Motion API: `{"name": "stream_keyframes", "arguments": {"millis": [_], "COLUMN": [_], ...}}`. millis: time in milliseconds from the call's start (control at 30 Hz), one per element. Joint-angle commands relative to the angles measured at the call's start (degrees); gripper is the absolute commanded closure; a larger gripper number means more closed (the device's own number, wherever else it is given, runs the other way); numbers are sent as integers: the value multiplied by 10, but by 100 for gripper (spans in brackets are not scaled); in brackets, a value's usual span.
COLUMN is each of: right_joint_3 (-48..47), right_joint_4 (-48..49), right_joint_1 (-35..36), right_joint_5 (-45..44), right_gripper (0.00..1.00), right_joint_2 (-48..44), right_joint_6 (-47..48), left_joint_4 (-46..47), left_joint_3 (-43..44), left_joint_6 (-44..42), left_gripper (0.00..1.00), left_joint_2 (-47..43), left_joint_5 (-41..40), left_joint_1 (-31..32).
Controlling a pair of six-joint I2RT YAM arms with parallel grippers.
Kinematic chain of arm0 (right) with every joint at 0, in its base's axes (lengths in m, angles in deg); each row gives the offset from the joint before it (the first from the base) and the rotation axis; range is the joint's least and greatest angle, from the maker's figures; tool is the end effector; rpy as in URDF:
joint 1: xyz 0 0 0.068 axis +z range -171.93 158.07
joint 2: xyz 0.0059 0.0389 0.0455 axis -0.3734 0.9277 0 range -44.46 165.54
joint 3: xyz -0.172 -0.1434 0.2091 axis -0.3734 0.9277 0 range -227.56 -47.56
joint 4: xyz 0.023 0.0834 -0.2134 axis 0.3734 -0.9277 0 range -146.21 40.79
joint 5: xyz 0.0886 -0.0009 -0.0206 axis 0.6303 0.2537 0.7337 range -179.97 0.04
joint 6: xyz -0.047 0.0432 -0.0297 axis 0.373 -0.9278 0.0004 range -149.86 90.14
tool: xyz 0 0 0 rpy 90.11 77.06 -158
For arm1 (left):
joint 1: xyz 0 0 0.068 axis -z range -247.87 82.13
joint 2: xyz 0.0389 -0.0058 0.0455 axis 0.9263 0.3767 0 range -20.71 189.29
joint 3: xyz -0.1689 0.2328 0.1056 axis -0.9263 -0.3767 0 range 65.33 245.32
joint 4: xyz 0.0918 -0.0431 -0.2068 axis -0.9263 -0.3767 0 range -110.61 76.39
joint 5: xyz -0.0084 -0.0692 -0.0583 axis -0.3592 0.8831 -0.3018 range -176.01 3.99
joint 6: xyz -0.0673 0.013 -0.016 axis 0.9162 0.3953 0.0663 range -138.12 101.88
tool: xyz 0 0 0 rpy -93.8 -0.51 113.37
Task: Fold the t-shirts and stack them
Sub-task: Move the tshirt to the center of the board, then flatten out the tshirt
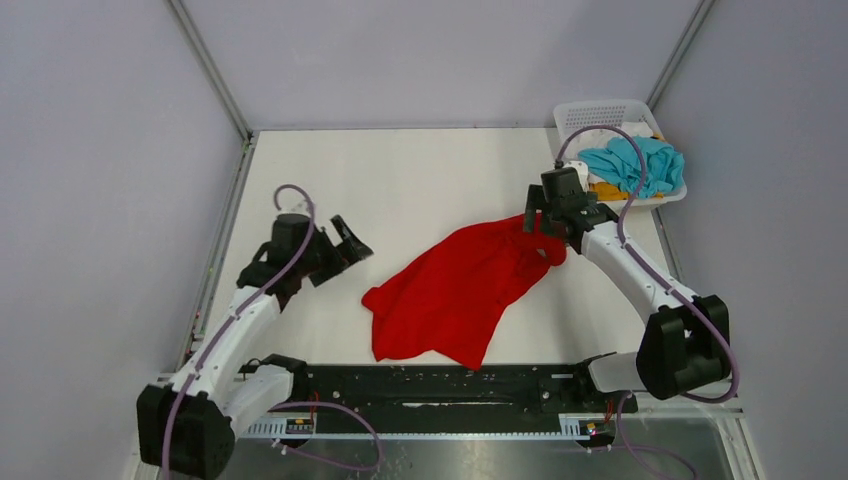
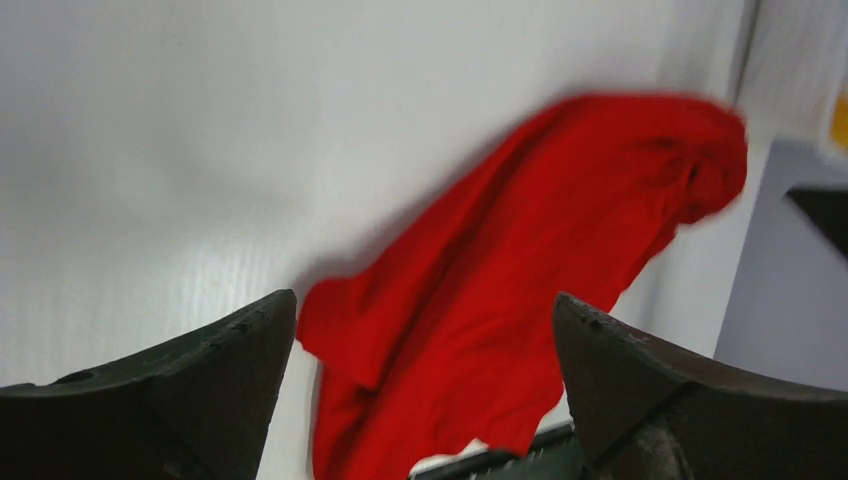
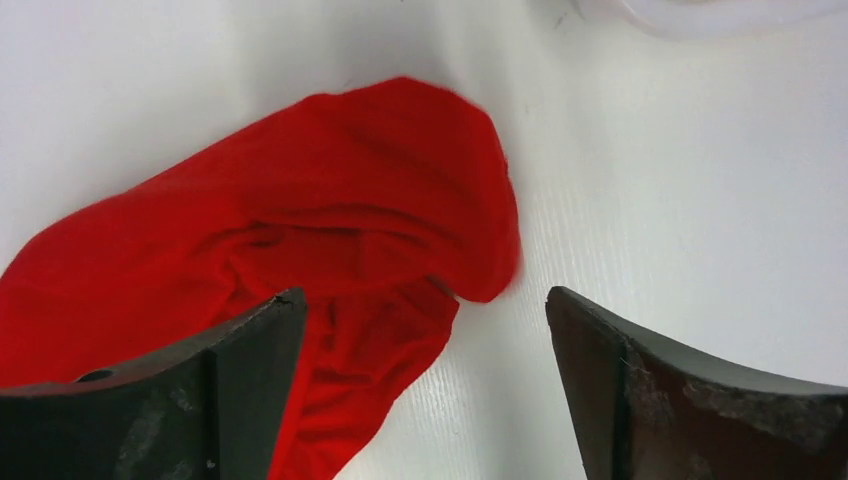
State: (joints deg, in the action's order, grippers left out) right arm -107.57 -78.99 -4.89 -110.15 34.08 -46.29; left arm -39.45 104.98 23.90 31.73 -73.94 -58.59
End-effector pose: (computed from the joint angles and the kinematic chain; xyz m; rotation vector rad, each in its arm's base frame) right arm 0.2596 0.0587 0.3001 0.1467 2.3472 -0.1428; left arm 0.1553 -0.0376 0.2806 -0.5417 2.2634 -0.7054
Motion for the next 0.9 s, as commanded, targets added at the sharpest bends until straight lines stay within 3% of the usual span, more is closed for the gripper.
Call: {"name": "stream_keyframes", "arguments": {"millis": [0,167,367,567,800,833,867], "right_joint_3": [22,67,136,153,160,162,162], "right_joint_4": [3,17,126,159,167,167,161], "right_joint_1": [3,4,3,3,-7,-14,-23], "right_joint_5": [-57,-63,11,5,2,-1,-4], "right_gripper": [0,1,0,0,1,1,1], "right_joint_2": [-37,-90,-119,-92,-60,-58,-56], "right_joint_6": [-35,-40,-37,-59,-109,-120,-135], "left_joint_4": [10,-28,-37,-19,30,34,34], "left_joint_3": [-22,-34,-31,-2,22,29,38], "left_joint_6": [4,20,37,27,36,35,33], "left_gripper": [1,1,2,15,57,71,92], "left_joint_2": [53,122,166,244,331,338,341], "left_joint_5": [-15,-84,-158,-155,-156,-159,-165], "left_joint_1": [94,156,179,219,241,241,241]}}
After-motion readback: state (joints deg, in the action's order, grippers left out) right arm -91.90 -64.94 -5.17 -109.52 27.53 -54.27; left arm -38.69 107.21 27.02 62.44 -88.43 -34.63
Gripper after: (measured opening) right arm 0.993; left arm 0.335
